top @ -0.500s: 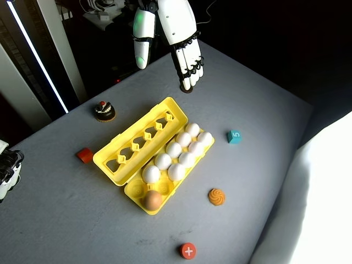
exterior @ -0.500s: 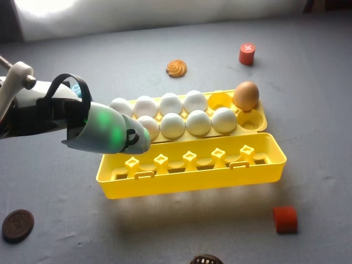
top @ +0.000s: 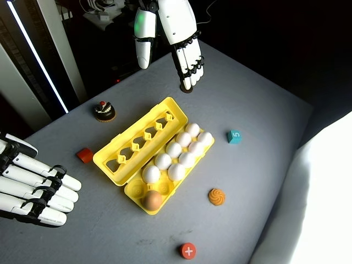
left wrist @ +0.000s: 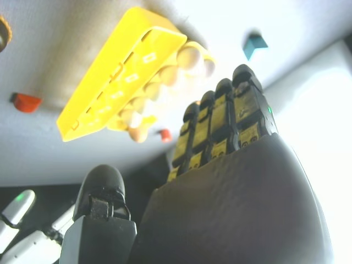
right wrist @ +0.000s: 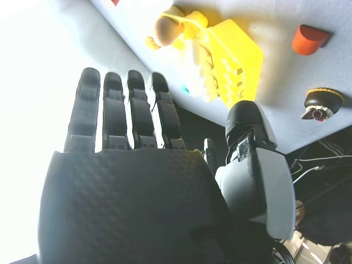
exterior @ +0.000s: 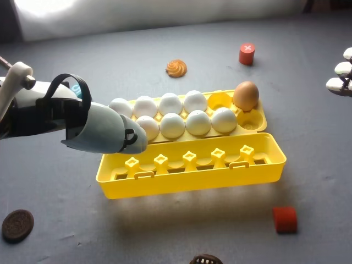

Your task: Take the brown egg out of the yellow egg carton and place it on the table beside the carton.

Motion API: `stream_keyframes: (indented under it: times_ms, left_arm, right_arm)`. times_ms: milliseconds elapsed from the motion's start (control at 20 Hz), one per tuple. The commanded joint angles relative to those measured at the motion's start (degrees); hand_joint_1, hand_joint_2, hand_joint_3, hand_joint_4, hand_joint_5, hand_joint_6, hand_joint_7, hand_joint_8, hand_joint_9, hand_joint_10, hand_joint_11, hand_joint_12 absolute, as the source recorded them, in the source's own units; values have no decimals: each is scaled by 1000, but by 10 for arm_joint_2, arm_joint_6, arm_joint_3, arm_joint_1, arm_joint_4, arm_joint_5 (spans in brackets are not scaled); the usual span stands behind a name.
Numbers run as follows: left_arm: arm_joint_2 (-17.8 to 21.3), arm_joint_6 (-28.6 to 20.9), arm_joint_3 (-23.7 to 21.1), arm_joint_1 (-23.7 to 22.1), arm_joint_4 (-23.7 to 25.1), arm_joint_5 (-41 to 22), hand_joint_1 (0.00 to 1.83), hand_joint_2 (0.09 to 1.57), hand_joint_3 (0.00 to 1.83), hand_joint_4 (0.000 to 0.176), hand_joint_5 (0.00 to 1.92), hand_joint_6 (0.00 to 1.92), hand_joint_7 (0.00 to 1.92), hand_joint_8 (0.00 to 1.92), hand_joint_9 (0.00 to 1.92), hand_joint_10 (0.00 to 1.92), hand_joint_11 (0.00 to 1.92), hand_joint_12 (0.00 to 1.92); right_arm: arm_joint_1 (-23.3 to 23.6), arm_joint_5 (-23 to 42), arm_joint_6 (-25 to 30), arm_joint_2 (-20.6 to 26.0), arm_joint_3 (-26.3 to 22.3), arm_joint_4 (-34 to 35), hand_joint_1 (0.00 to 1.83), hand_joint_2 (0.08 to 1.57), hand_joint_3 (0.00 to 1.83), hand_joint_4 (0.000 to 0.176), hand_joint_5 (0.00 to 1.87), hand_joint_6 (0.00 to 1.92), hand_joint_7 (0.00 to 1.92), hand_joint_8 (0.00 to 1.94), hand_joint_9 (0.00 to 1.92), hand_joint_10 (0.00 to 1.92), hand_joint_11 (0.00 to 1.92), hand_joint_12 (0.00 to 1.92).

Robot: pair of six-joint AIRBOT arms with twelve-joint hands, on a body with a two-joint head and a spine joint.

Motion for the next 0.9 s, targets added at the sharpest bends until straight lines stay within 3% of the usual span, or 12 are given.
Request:
stream_keyframes:
  times_ms: [0,100,200,300,350,400,500,550,650,750,800,850]
  left_arm:
    - [1,-2,-2,-7,36,-12,0,1222,10,0,0,0,0,0,0,0,0,0]
    - [1,-3,-2,-7,36,-11,0,1218,7,0,0,0,0,0,0,0,0,0]
    - [1,-3,-2,-7,36,-11,0,1228,11,0,0,0,0,0,0,0,0,0]
    - [1,-3,-2,-7,36,-11,0,1229,11,0,0,0,0,0,0,0,0,0]
    - [1,-3,-2,-7,36,-11,0,1228,9,0,0,0,0,0,0,0,0,0]
    - [1,-3,-2,-7,36,-11,0,1227,8,0,0,0,0,0,0,0,0,0]
    - [1,-3,-1,-7,36,-11,0,1239,3,0,96,2,68,1,37,0,12,14]
    - [1,-8,-1,-7,36,-10,0,1242,4,0,105,4,70,1,32,0,2,11]
    - [1,-9,-2,-7,36,-8,0,1242,4,0,106,5,70,1,31,0,0,10]
    - [1,-9,-2,-7,36,-7,0,1250,6,0,133,12,109,14,73,14,36,28]
    - [1,-9,-2,-7,36,-6,0,1248,4,0,128,8,102,9,66,10,37,30]
    - [1,-9,-2,-7,36,-6,0,1243,1,0,131,8,108,10,73,11,44,35]
  right_arm:
    - [3,61,-1,4,0,5,118,1074,0,0,114,0,13,0,0,0,5,4]
    - [5,63,-1,5,0,65,109,854,0,0,179,12,0,0,0,0,0,0]
    - [5,66,-1,5,2,100,198,785,0,70,494,29,1,0,0,0,0,0]
    - [10,67,-1,5,4,99,247,785,0,75,549,38,0,0,0,0,0,0]
    - [19,66,1,-1,9,95,407,788,0,54,661,36,2,0,0,0,0,0]
    - [27,62,2,-7,14,94,440,785,0,50,689,36,19,6,0,0,0,0]
    - [49,44,5,-24,25,94,440,786,0,121,730,47,71,22,0,0,0,0]
    - [67,28,5,-37,34,94,483,789,0,132,725,42,13,4,0,0,0,0]
    - [94,10,5,-66,57,90,492,789,1,135,724,40,2,0,0,0,0,0]
    - [123,-1,5,-100,92,67,469,804,6,167,713,31,0,0,0,0,0,0]
    - [134,-9,5,-117,111,66,472,808,7,156,726,35,0,0,0,0,0,0]
    - [143,-12,5,-134,130,66,461,814,9,158,718,30,0,0,0,0,0,0]
